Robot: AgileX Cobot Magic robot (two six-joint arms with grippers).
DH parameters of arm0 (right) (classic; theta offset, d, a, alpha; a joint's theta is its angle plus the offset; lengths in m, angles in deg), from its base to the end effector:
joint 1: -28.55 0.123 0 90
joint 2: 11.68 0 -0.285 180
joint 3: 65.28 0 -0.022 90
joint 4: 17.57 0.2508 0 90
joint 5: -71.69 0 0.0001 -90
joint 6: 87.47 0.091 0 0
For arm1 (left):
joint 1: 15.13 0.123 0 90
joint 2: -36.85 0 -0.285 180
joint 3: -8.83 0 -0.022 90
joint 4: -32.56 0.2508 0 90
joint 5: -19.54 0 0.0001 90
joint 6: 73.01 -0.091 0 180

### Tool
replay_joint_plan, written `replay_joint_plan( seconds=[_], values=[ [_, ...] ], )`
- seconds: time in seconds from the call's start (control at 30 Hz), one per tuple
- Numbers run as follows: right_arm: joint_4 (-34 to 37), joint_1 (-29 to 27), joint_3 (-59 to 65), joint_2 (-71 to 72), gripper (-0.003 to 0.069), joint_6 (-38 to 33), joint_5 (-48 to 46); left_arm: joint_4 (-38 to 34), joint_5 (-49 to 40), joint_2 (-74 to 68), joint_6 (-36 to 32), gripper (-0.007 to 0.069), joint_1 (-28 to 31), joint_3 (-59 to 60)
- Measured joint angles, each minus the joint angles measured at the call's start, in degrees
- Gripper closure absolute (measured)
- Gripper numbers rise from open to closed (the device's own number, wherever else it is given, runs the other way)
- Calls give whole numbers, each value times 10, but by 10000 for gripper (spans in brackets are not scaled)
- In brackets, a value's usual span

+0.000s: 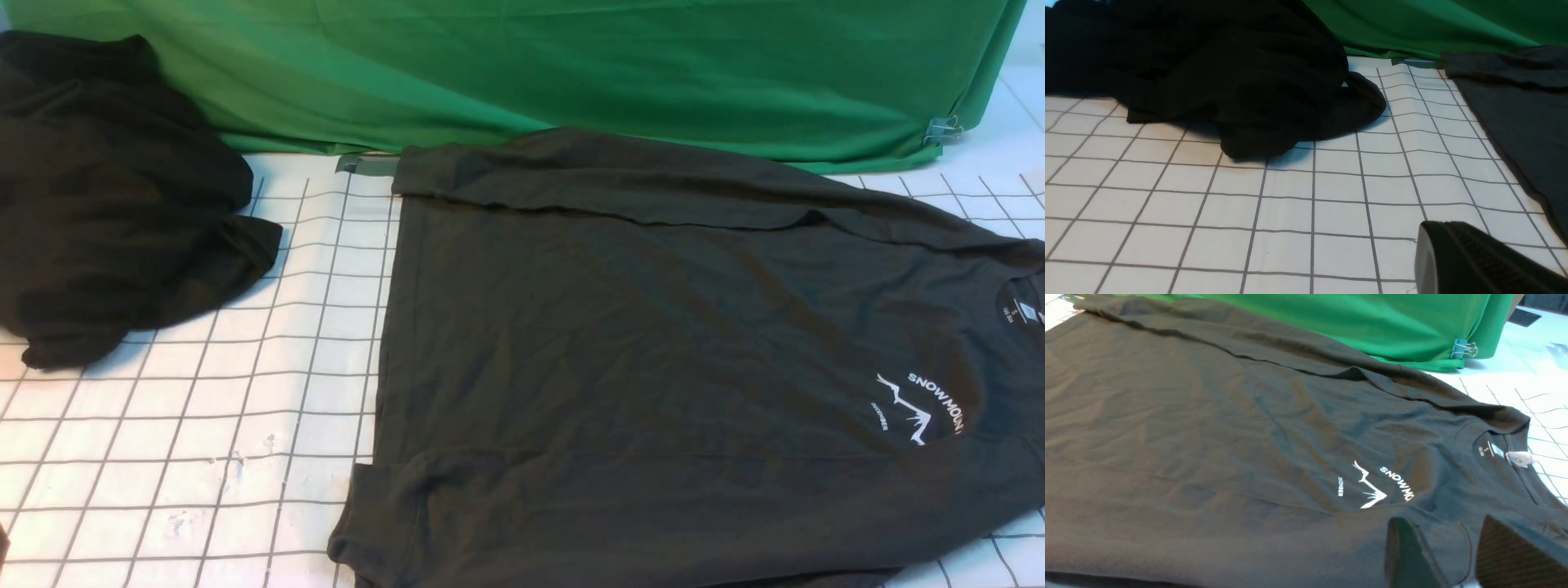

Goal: Fold a long-sleeved shirt over a white checkered tablecloth.
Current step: 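Grasp the left edge of the dark T-shirt lying flat on the table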

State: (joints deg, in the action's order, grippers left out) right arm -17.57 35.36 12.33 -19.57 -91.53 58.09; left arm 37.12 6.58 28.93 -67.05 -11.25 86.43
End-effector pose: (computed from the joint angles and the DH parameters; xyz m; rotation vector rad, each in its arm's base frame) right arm 0.0554 0.0066 0.1892 -0.1638 1.7220 0.0354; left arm 0.0558 0.0054 0.1903 -0.0941 1.7157 0.0459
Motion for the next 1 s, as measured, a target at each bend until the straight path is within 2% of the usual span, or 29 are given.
replay_joint_plan(
  seconds=[0.73,0.8,0.83,0.87,0.9,0.93,0.97,1.0],
  values=[
    [0,0,0,0,412,0,12,-2,7,0,-7,622,0,0],
    [8,0,0,0,412,5,27,-62,38,0,20,622,0,0],
    [22,0,0,0,412,21,39,-116,54,0,47,622,0,0],
    [25,0,0,0,412,26,42,-129,58,0,47,622,0,0],
    [50,0,0,0,412,59,57,-199,71,0,82,622,0,0],
    [92,0,0,0,412,122,80,-302,83,0,140,622,0,0],
    [118,0,0,0,412,182,96,-371,88,0,187,622,0,0],
    [128,0,0,0,412,210,108,-427,89,0,212,622,0,0]
  ],
)
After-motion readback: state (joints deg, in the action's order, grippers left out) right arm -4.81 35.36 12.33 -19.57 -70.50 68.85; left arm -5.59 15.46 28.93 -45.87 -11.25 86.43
